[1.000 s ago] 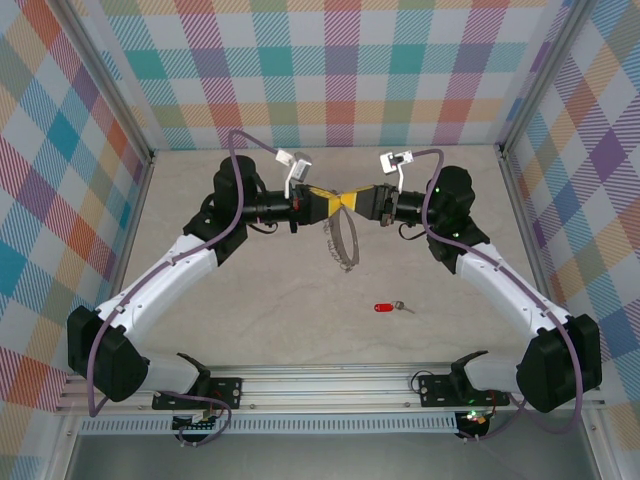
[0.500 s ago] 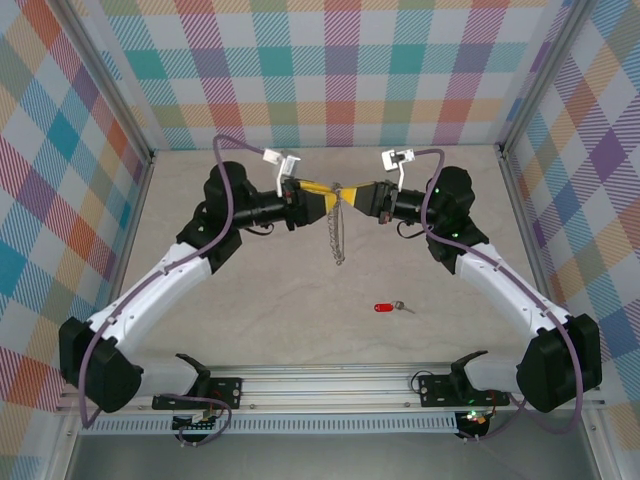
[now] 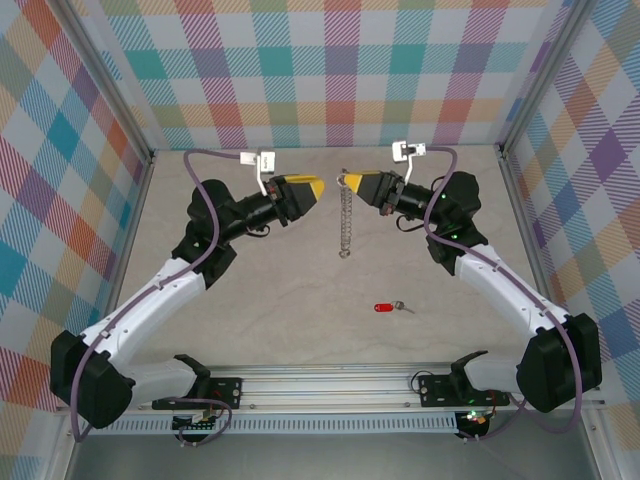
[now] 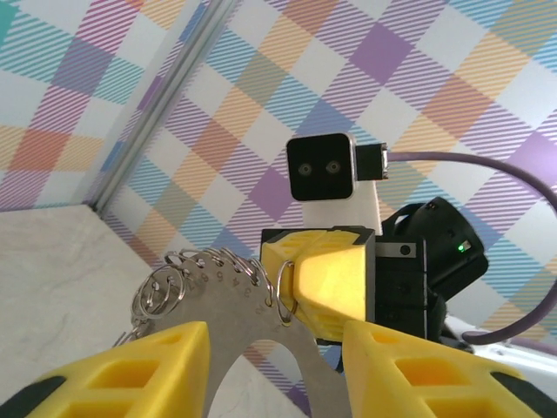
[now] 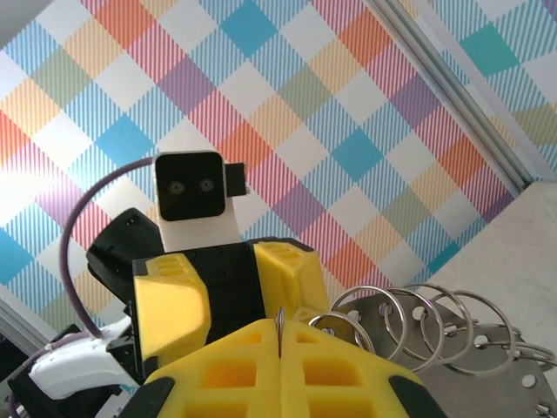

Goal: Put the keys on the keyring

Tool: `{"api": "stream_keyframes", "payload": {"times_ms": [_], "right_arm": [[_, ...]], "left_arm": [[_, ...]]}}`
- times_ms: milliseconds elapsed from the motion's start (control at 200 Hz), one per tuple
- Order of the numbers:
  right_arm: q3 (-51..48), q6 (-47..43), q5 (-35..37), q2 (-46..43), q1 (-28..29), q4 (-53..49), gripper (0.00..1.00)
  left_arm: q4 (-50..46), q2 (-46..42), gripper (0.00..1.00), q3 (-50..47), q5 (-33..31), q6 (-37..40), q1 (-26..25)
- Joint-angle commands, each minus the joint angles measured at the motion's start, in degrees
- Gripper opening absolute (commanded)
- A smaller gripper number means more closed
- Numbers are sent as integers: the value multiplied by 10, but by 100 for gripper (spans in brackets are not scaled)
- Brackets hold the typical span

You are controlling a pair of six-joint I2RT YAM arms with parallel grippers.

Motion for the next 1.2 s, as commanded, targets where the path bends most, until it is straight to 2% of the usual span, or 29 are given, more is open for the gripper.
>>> {"api": "stream_keyframes", "payload": {"times_ms": [0,225,1195], "right_arm": [[-5,31,13,4,3,78,0],[-6,63,13,28,4,118,0],[-5,68,-3,27,16,107,0]], "left_arm": [[59,7,40,1,31,-23,-2],[62,22,41,13,30,-21,-9],[82,58,40,40,17,-24,-22]]}}
